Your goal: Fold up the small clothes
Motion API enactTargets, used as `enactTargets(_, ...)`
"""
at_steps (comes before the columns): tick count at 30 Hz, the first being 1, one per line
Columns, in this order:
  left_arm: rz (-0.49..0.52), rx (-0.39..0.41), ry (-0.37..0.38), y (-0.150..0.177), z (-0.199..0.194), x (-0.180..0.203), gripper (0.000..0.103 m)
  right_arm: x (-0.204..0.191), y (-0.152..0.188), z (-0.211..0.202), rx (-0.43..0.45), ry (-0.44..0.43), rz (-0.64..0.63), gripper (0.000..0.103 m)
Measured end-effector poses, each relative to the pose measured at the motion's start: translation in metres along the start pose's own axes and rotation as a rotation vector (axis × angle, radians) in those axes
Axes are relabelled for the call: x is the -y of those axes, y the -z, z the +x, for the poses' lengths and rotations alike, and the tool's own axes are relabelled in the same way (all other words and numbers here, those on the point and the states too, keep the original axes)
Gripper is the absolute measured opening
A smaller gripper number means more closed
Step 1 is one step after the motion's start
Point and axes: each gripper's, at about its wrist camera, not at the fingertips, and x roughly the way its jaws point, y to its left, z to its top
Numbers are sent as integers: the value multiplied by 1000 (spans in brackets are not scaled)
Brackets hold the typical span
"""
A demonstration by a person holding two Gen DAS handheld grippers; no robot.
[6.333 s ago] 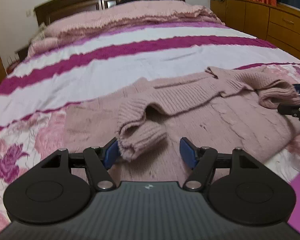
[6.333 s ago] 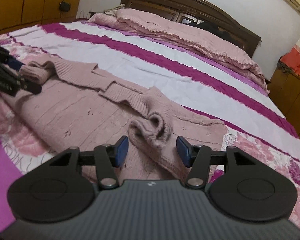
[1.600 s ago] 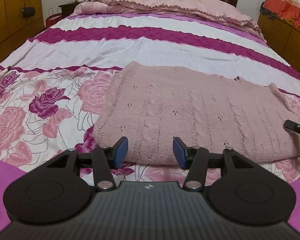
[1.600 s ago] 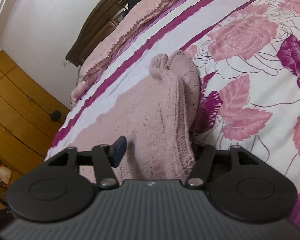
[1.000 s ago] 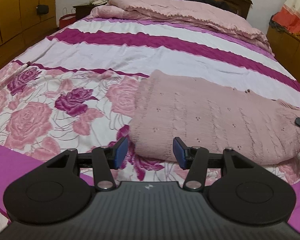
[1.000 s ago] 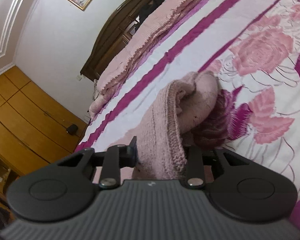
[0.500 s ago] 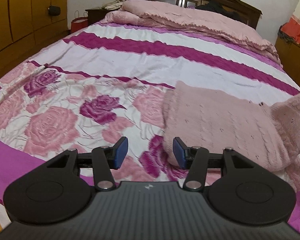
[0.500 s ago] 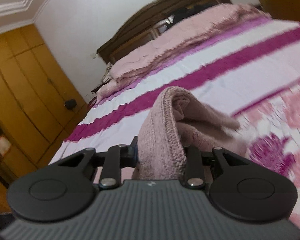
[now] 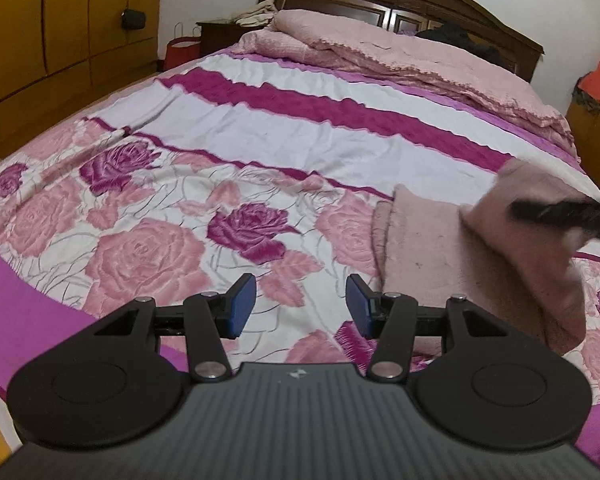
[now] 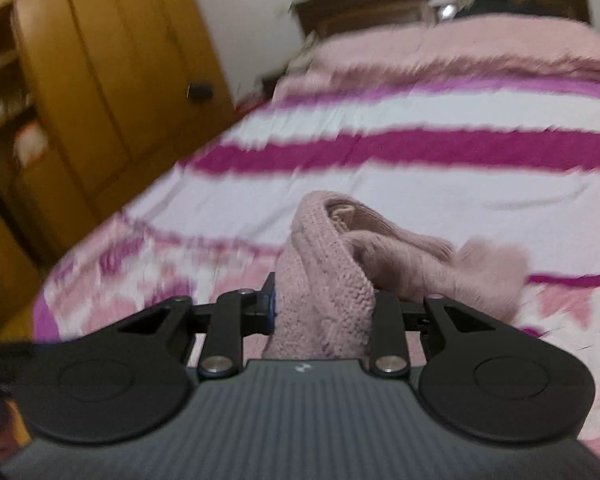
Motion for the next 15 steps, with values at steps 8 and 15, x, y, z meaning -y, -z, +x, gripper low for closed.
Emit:
enactTargets(8,-40,-14,-10,7,7,-21,58,-35,20,33,-72,53,-147,31)
enactTargets(15,-77,-4,7,8,9,-30,58,-68,9,24,-53,41,-257,30)
